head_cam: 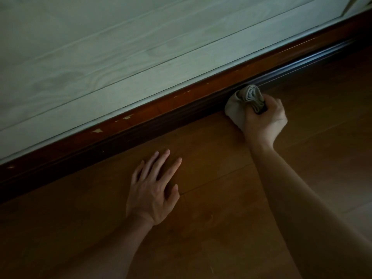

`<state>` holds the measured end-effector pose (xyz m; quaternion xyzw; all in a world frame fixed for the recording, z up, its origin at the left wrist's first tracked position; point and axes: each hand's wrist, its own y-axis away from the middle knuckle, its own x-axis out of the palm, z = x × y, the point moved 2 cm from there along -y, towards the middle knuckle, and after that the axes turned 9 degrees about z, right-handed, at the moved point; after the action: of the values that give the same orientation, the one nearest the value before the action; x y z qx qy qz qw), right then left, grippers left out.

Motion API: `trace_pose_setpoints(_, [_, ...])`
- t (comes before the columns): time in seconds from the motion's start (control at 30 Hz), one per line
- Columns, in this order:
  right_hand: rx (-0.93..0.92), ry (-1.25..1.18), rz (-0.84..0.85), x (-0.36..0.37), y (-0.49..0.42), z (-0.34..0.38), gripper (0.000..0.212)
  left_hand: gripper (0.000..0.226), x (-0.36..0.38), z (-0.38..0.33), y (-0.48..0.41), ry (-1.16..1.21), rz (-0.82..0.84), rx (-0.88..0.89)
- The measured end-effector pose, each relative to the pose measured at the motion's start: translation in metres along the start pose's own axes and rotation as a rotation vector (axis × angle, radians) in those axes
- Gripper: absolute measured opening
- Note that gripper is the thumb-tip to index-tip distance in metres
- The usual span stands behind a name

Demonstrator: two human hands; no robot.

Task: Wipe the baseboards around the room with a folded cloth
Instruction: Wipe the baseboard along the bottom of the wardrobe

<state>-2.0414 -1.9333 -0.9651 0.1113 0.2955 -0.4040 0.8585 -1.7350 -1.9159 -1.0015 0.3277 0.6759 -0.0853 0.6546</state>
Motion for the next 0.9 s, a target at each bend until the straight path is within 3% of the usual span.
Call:
trace_pose_setpoints(0.37, [-0.141, -0.112, 0.173, 0.052, 0.075, 0.039, 0.026, 0.063, -0.006, -0.004, 0.004, 0.06, -0.042, 0.035])
trace_pose_setpoints(0.53, [-0.267, -0.189, 0.358, 0.059, 0.095, 0.056, 0.031, 0.063, -0.012, -0.007, 0.007, 0.042, -0.032, 0.031])
trace_pose_setpoints(0.73, [-0.141, -0.081, 0.176, 0.012, 0.036, 0.02, 0.023, 0.058, -0.013, -0.048, -0.013, 0.035, -0.075, 0.055])
trace_pose_setpoints(0.9, [-0.136, -0.027, 0.172, -0.023, -0.003, 0.003, 0.021, 0.056, -0.016, -0.122, -0.062, 0.096, -0.111, 0.135])
